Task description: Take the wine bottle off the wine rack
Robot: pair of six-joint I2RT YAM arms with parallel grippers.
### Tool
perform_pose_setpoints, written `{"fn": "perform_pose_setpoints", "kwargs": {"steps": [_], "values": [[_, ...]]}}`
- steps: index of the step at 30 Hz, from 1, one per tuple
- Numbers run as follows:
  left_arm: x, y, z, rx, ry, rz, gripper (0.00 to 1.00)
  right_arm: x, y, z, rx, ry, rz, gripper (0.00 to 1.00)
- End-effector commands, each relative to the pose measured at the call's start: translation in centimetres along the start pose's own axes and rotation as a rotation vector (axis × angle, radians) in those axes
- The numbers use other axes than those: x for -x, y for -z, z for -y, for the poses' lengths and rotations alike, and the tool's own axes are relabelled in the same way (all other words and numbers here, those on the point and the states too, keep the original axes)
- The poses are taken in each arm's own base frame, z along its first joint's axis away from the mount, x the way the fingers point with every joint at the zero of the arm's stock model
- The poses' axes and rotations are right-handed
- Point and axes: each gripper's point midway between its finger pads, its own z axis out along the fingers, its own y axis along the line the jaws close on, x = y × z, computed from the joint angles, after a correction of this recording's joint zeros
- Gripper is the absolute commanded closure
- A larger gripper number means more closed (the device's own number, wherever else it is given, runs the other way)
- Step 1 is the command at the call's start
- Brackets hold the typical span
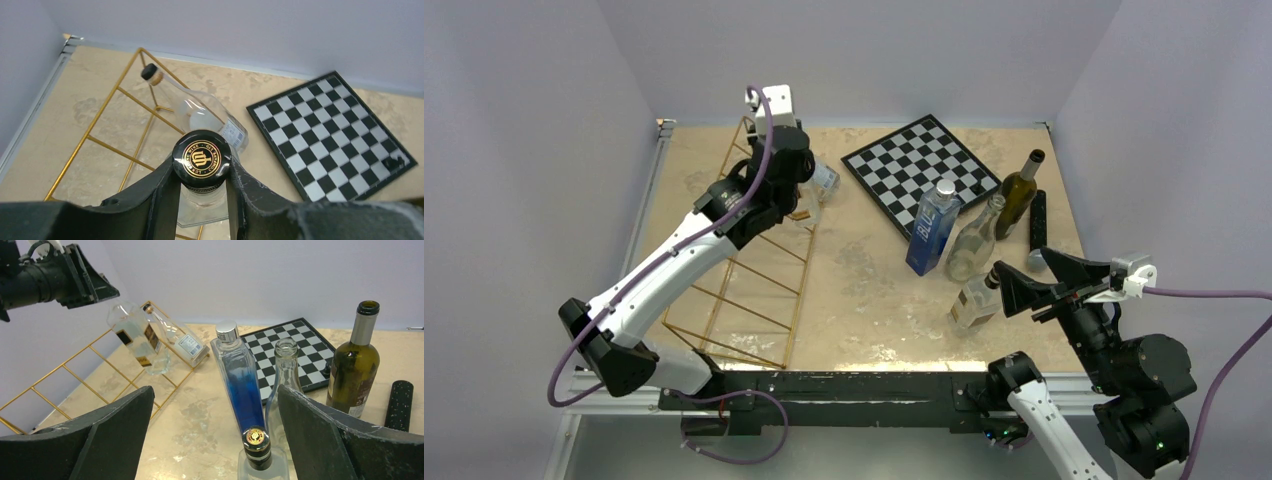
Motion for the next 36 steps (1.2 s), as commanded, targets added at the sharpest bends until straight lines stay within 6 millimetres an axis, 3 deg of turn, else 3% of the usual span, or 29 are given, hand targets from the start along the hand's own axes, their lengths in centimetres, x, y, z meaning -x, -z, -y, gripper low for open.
{"fn": "perform_pose_setpoints", "kwargs": {"steps": [1,5,8,16,25,29,36], "values": [[6.3,3.9,3.2,-0.271,0.070,0.205,1.00,0.7,-0.3,0.0,-0.006,-0.002,0.024,0.01],[3.7,6.3,6.2,-0.537,0.005,0.140,1.00,0.6,0.0,0.1,-0.006,-0.002,0.022,0.01],[2.2,8.2,7.4,-0.676,-0.009,0.103,1.00,0.5,0.2,0.2,-0.013,-0.002,0.026,0.01],[-4.0,12.9,10.5,-1.007,-0.091,-0.010,1.00,0.4,0.5,0.4,-0.016,0.001,0.027,0.01],[-9.8,18.3,14.0,-1.245,-0.147,-0.060,1.00,0.4,0.6,0.4,-0.020,-0.001,0.033,0.01],[-11.0,20.3,16.0,-1.310,-0.201,-0.049,1.00,0.5,0.8,0.1,-0.008,-0.008,0.027,0.01],[-10.5,22.5,19.7,-1.438,-0.198,0.024,1.00,0.5,1.0,0.2,-0.008,-0.015,0.031,0.01]]}}
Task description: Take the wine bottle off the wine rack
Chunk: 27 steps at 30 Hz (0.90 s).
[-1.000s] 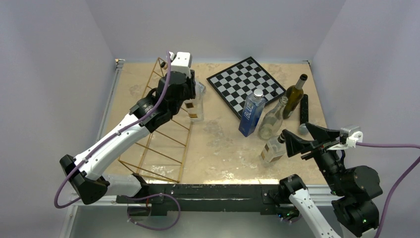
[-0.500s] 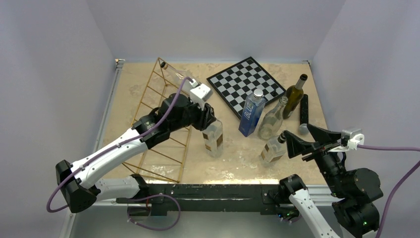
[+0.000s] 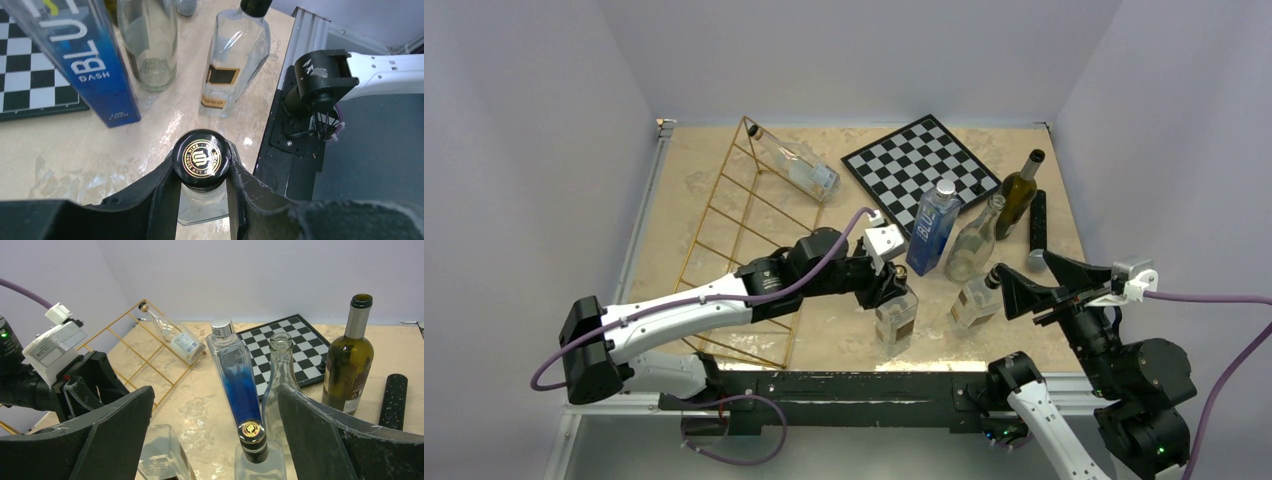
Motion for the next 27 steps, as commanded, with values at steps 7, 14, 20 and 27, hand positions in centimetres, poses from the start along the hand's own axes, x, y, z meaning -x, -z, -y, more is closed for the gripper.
{"fn": "perform_pose_setpoints", "kwargs": {"steps": [7,14,20,27], "values": [[10.3,-1.9,2.4,-0.102,-0.119,0.307,1.00,0.9,0.7,0.0,-0.003,-0.002,0.038,0.01],[10.5,-2.4,1.9,-0.077,-0.129,0.288,0.67,0.9,0.5,0.1,-0.004,0.008,0.036,0.01],[10.8,-2.1,0.1,0.032,-0.108,0.285,0.30,0.8,0.4,0.1,-0.001,0.011,0.037,0.01],[11.9,-0.9,-1.0,0.110,-0.090,0.300,0.08,0.9,0.4,0.0,0.001,0.015,0.039,0.01]]}}
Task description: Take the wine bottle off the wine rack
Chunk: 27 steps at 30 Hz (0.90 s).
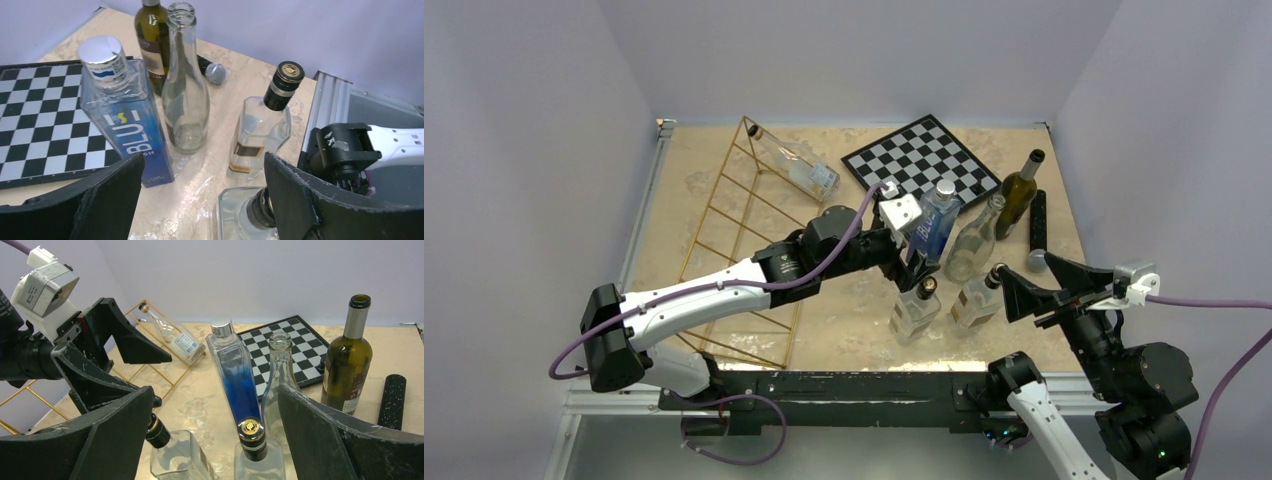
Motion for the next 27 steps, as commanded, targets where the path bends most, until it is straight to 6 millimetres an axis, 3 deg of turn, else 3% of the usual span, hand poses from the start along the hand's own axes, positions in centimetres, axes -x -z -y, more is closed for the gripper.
{"fn": "perform_pose_setpoints", "kwargs": {"steps": [1,3,7,9,18,27], "values": [[5.0,1.8,-1.1,0.086,0.002,0.125,0.06,0.9,0.1,0.0,0.000,0.014,0.031,0.01],[5.8,2.6,-2.2,0.155,0.024,0.143,0.01,0.9,0.1,0.0,0.000,0.014,0.032,0.01],[7.6,4.6,-3.8,0.250,0.001,0.182,0.01,0.8,0.0,0.1,-0.002,0.013,0.030,0.01],[7.4,5.8,-5.4,0.335,0.003,0.166,0.01,0.7,0.0,0.1,-0.002,0.014,0.029,0.01],[4.6,9.2,-15.5,0.535,0.174,0.092,0.03,0.1,-0.1,-0.2,0.013,-0.002,0.015,0.01],[1.1,12.5,-27.7,0.743,0.469,0.102,0.09,0.3,0.3,-0.2,0.014,-0.002,0.030,0.01]]}}
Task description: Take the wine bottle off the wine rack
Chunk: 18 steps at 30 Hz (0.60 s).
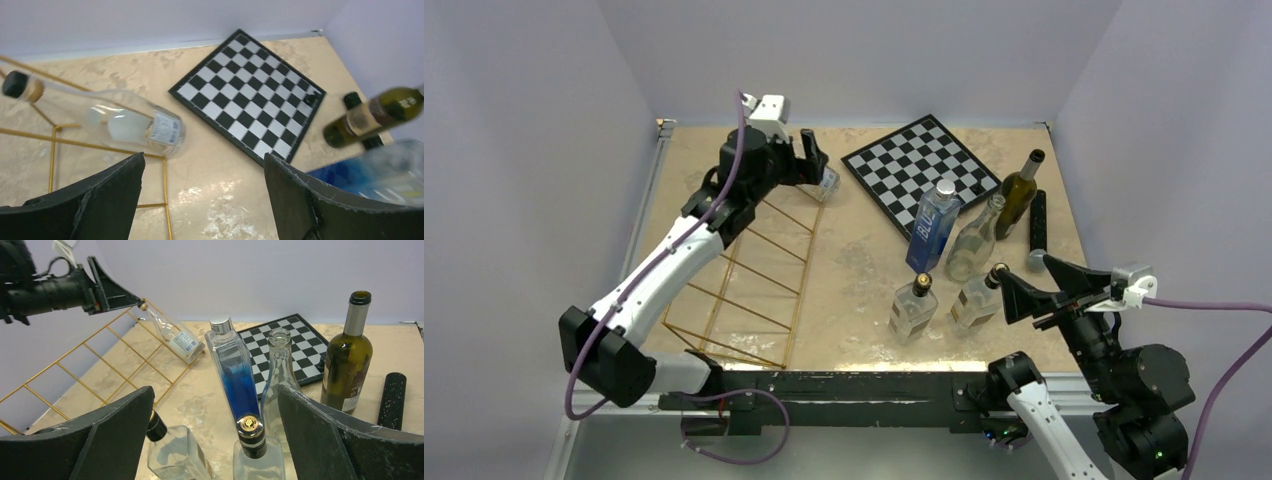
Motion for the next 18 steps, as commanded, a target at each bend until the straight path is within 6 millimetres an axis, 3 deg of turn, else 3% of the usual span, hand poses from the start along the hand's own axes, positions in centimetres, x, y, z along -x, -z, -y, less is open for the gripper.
{"fn": "perform_pose_setpoints", "kwargs": {"steps": [1,4,7,9,18], "values": [[0.4,-2.4,-4.3,0.033,0.203,-0.021,0.09,0.9,0.3,-0.3,0.016,-0.003,0.035,0.01],[0.4,-4.6,-8.7,0.092,0.333,-0.040,0.14,0.8,0.3,-0.3,0.018,-0.001,0.034,0.01],[0.6,-6.3,-11.5,0.130,0.387,-0.014,0.23,0.7,0.3,-0.2,0.015,-0.001,0.034,0.01],[0.5,-7.2,-13.1,0.195,0.374,0.009,0.23,0.7,0.4,-0.2,0.013,0.003,0.037,0.01],[-1.1,-9.3,-17.3,0.387,0.395,0.046,0.26,1.0,0.2,0.1,-0.004,0.019,0.040,0.01]]}}
